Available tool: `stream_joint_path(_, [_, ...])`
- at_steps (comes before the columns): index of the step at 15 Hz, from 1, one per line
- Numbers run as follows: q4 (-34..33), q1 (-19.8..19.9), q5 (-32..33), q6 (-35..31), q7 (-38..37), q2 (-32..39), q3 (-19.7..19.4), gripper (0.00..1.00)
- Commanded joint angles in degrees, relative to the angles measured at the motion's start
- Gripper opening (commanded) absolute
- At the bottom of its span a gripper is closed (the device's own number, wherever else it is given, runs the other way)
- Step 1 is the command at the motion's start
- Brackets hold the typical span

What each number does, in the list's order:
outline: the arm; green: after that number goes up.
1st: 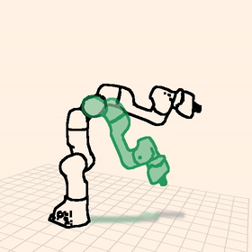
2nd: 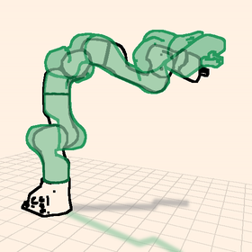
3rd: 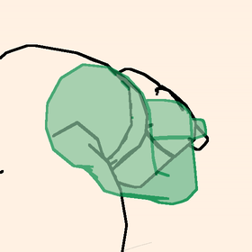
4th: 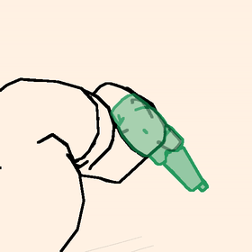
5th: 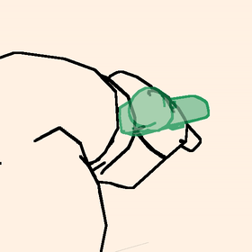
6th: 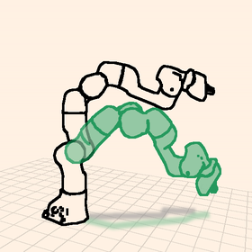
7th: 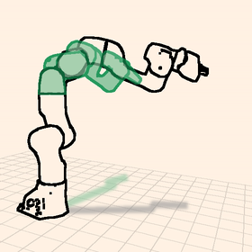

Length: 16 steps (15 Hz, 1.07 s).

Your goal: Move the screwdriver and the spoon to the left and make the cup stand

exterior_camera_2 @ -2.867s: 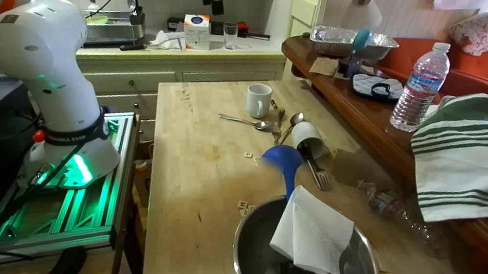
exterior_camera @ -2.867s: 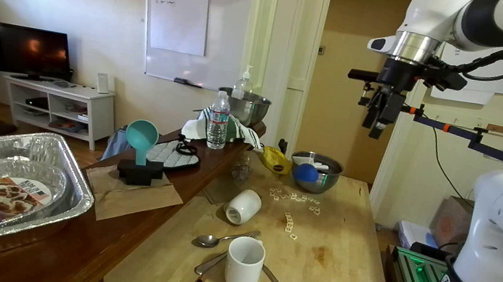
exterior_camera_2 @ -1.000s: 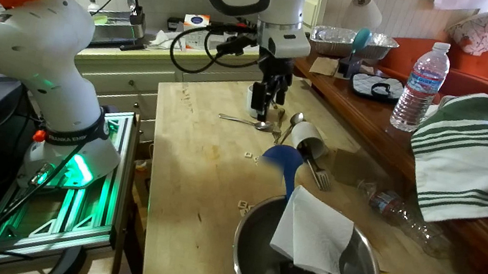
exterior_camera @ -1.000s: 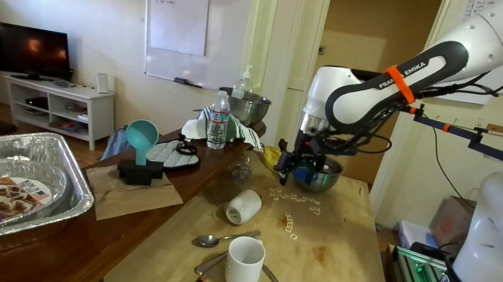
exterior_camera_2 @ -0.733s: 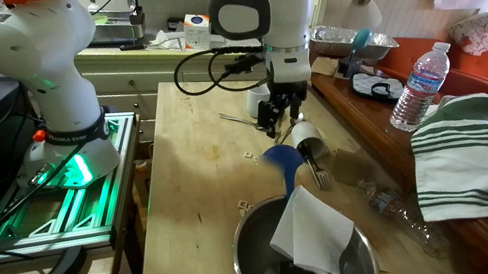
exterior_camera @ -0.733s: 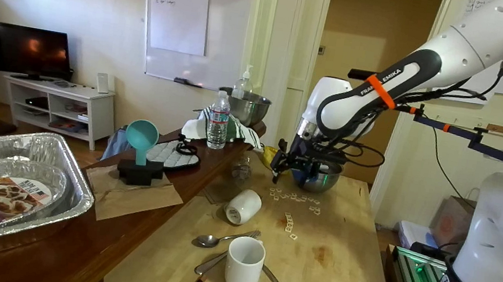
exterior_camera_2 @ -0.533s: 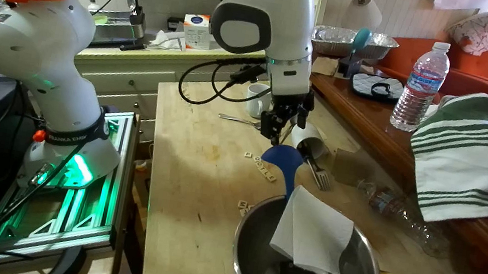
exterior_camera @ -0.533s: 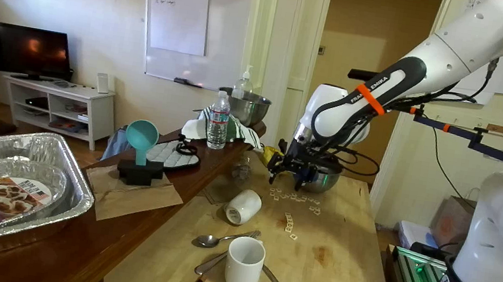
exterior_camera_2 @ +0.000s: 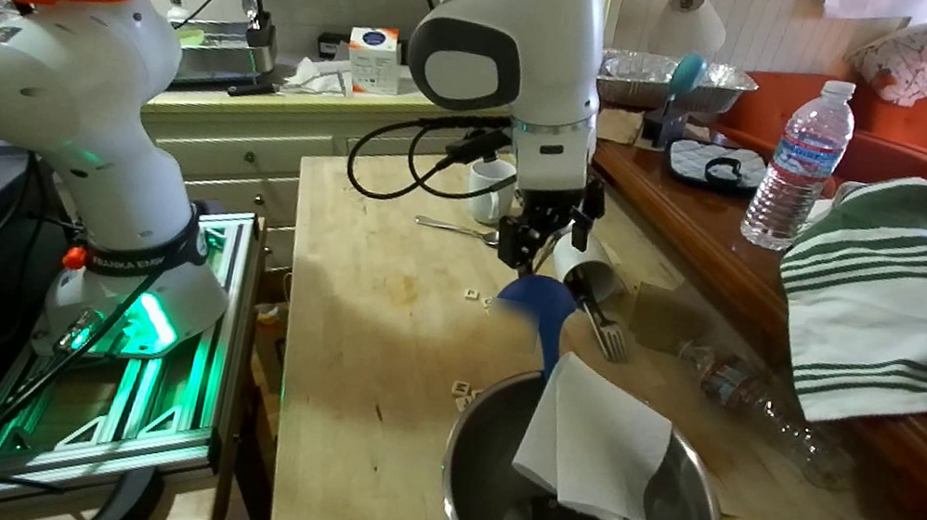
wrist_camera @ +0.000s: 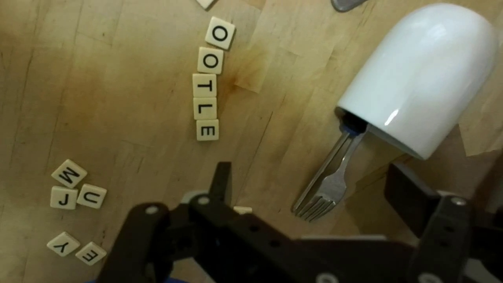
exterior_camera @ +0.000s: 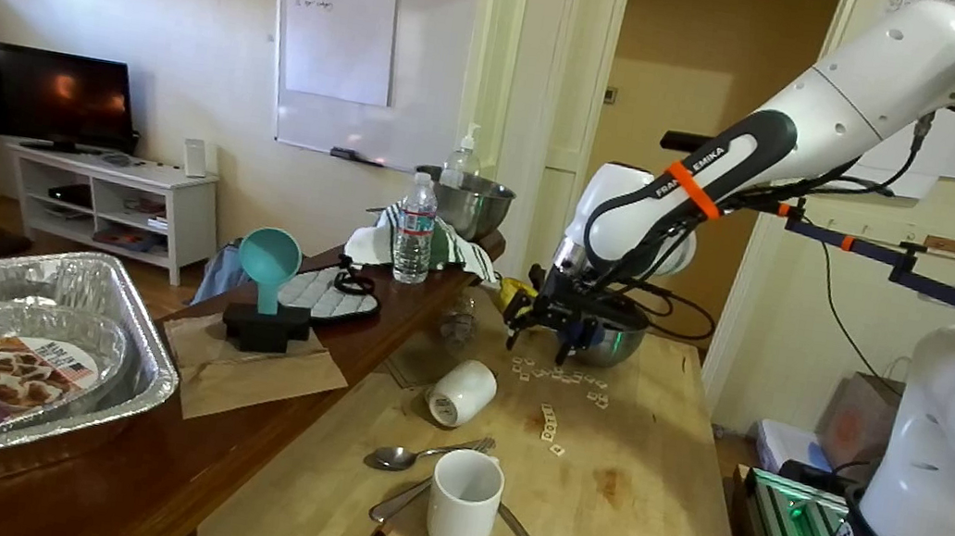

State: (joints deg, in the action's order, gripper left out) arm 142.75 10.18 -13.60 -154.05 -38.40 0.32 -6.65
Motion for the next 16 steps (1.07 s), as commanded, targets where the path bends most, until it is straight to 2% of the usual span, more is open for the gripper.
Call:
stream_joint_path(1, [-3.01, -1.02, -7.71, -1.21, -2.75, 4.53, -0.37, 1.00])
stream_joint_path(5, [-5.68, -0.98, -16.28, -1.02, -1.43, 8.20, 0.10, 1.00])
stream_joint_path(7, [-6.96, -0.83, -19.09, -1.36, -1.15, 10.10, 0.24, 0.89])
stream_joint_path(9, [-8.13, -0.59, -21.57, -1.65, -0.27, 11.82, 0.50, 0.84])
stream_joint_path(10, [-8.76, -0.51, -22.73, -1.59, 0.25, 12.64, 0.59, 0.71])
stream_joint_path(11, [-9.29, -0.51, -23.66, -1.66, 0.61, 13.34, 0.62, 0.71])
stream_joint_path(13, [-10.42, -0.46, -25.54, -1.96, 1.75, 14.81, 0.81, 0.55])
stream_joint_path(16, [-12.04, -0.22, -28.35, -2.97, 4.85, 16.79, 1.25, 0.48])
